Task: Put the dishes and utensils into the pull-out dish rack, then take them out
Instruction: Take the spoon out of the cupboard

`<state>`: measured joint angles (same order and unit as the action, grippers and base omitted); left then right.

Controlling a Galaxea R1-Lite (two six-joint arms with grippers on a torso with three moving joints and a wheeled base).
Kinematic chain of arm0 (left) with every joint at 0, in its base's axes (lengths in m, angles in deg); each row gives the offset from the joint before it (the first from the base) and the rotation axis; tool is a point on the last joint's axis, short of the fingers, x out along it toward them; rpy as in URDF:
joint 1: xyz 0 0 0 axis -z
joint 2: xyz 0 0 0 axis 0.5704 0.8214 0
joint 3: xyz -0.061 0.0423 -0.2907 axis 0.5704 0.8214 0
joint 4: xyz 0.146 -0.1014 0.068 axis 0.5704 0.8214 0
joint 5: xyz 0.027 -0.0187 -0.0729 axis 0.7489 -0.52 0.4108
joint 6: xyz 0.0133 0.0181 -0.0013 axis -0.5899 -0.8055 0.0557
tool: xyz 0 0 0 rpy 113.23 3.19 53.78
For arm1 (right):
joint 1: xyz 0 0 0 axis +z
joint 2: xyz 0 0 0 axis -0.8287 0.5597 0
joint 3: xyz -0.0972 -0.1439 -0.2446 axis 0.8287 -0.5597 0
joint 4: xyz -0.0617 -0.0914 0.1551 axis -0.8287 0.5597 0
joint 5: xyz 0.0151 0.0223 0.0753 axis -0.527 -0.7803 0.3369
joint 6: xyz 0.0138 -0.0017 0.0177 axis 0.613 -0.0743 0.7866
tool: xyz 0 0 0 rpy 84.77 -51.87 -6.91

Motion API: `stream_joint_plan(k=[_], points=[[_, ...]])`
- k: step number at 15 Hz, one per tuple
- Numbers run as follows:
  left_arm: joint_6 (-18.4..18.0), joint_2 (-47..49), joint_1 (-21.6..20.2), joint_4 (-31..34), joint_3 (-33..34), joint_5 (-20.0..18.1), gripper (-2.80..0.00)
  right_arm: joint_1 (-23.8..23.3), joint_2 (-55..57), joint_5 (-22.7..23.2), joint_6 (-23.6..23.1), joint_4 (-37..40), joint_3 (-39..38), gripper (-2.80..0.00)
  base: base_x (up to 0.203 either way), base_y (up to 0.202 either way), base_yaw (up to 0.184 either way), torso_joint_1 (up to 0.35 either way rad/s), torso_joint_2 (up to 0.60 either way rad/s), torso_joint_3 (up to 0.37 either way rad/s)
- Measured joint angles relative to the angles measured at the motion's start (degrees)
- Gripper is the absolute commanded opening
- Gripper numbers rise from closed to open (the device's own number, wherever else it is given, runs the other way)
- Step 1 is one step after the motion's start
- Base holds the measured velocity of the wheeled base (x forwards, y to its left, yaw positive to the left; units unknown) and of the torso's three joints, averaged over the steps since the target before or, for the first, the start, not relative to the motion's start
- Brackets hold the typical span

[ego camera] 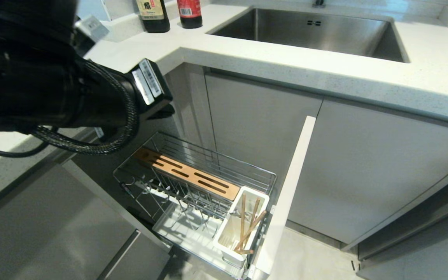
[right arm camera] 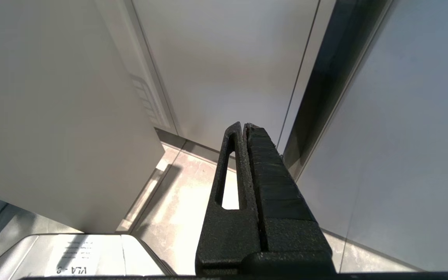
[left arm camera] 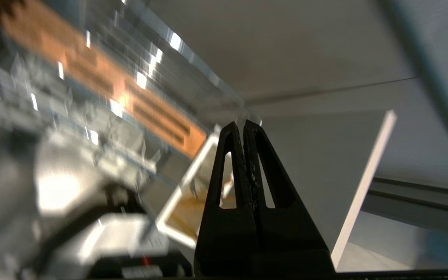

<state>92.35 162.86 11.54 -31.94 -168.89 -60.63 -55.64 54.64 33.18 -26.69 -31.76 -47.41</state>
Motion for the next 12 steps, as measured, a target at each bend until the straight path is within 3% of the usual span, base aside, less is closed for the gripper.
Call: stream_joint_plan(k=[4, 5, 9, 10, 12], points=[[21.15, 7.26, 3.87, 10.64, -2.83, 1.19, -2.80, 0.00, 0.00, 0.00, -0.02, -0.02, 0.00, -2.80, 0.000, 0.000, 0.000, 0.000, 0.00, 0.000], [23.78, 8.60, 4.70, 12.85, -2.67, 1.13, -2.80, 0.00, 0.00, 0.00, 0.00, -0.02, 0.00, -2.80, 0.000, 0.000, 0.000, 0.000, 0.00, 0.000], [25.35, 11.03, 6.21, 14.51, 1.94, -1.71, -2.80, 0.00, 0.00, 0.01, -0.01, -0.02, 0.00, -2.80, 0.000, 0.000, 0.000, 0.000, 0.00, 0.000], [25.40, 11.27, 6.33, 14.56, 2.99, -4.64, 0.00, 0.00, 0.00, 0.00, 0.00, -0.02, 0.00, -2.80, 0.000, 0.000, 0.000, 0.000, 0.00, 0.000], [25.65, 11.54, 6.35, 14.46, 4.27, -10.23, 0.00, 0.00, 0.00, 0.00, -0.02, -0.02, 0.00, -2.80, 0.000, 0.000, 0.000, 0.000, 0.00, 0.000]])
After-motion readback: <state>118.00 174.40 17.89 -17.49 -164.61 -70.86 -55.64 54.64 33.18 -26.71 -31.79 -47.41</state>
